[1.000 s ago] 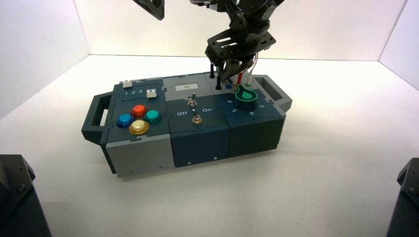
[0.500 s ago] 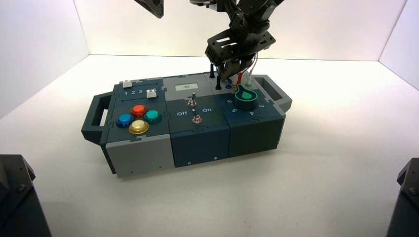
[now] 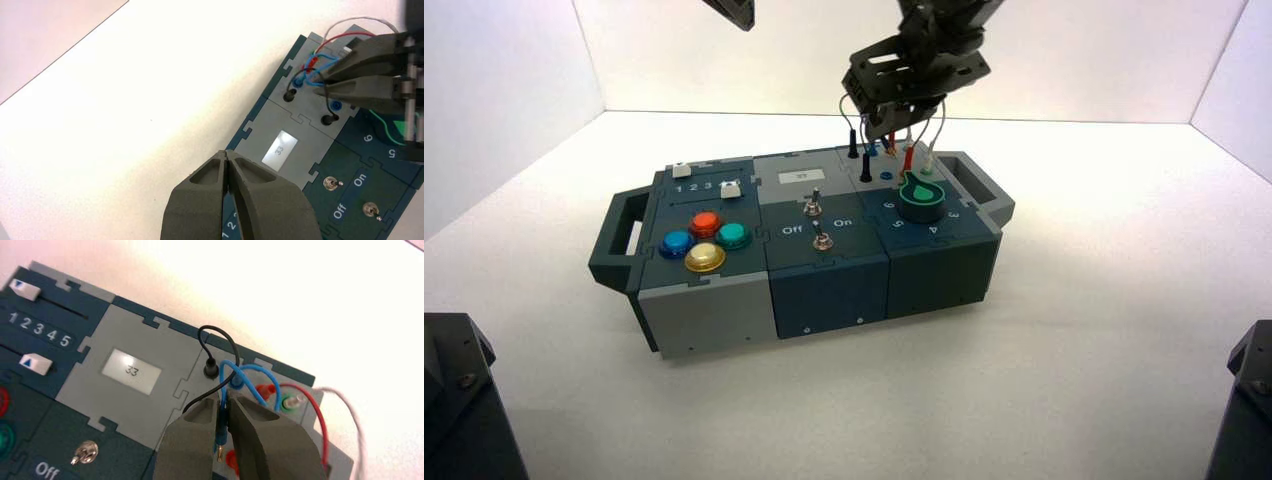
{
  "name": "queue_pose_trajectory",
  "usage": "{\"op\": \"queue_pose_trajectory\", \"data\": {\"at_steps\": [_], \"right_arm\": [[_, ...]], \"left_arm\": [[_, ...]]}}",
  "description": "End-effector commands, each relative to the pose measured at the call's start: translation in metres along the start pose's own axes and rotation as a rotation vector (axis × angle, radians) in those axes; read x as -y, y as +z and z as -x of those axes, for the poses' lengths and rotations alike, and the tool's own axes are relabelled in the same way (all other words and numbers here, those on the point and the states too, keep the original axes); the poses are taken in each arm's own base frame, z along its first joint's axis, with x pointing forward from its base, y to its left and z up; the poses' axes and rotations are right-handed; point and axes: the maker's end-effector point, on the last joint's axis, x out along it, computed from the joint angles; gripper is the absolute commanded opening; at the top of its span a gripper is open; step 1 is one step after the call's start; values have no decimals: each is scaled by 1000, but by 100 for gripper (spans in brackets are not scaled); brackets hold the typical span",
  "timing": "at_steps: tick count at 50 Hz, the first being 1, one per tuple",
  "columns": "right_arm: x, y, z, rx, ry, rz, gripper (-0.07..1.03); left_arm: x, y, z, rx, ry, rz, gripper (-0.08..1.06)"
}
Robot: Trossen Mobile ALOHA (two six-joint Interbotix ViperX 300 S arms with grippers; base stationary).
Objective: Insert the blue wire.
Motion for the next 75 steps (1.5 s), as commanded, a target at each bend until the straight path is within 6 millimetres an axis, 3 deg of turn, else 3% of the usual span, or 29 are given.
{"op": "queue_pose_trajectory", "data": {"at_steps": [1, 13, 38, 75], "right_arm": [[-2, 15, 15, 92, 8, -35, -2], [-4, 1, 14, 105, 12, -64, -2], [-11, 9, 13, 148, 27, -84, -2], [-13, 1, -1, 113, 26, -97, -2]], "left_arm": [[-5, 9, 12, 46, 18, -2, -3], [-5, 10, 14, 52, 19, -1, -3], [-5, 11, 13, 64, 23, 0, -3], [-5, 10, 12, 66, 25, 0, -3]]}}
